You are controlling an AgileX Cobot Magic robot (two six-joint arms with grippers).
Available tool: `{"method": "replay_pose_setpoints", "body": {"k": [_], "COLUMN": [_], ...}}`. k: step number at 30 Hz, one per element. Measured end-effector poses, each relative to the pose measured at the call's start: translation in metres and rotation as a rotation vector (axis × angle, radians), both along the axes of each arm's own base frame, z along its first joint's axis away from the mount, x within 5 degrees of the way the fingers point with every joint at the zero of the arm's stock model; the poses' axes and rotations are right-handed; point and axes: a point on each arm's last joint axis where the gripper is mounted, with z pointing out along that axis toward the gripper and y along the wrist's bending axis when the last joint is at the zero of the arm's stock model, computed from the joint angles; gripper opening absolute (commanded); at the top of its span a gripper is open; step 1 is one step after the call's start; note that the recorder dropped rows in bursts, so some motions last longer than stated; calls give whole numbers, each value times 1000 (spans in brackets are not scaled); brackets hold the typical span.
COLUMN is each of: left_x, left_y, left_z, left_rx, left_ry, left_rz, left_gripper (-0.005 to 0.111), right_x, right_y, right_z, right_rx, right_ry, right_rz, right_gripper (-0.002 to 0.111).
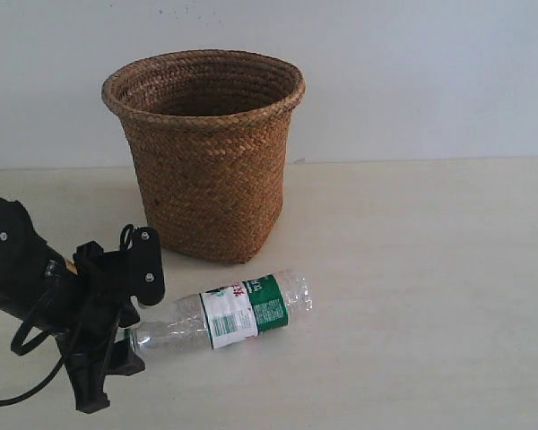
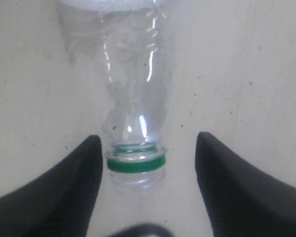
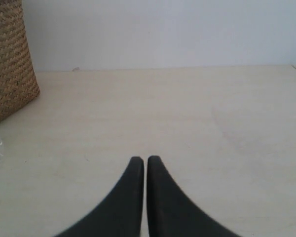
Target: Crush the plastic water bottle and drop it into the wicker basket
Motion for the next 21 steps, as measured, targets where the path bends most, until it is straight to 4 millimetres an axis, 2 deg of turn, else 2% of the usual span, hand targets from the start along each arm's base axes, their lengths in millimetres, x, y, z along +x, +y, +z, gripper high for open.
{"method": "replay_pose_setpoints", "body": {"k": [8, 21], "left_x": [4, 7], "left_y": [-1, -1], "left_z": [-8, -6], "left_rx": [5, -3], "left_ry": [-12, -55], "left_rz": [7, 15], "left_gripper": [53, 53], "right_x": [0, 0], "right_y": [0, 0], "right_z": [0, 0], "right_rx": [0, 0], "right_ry": [0, -2], "right_rz": [0, 1], "right_gripper": [0, 0]}}
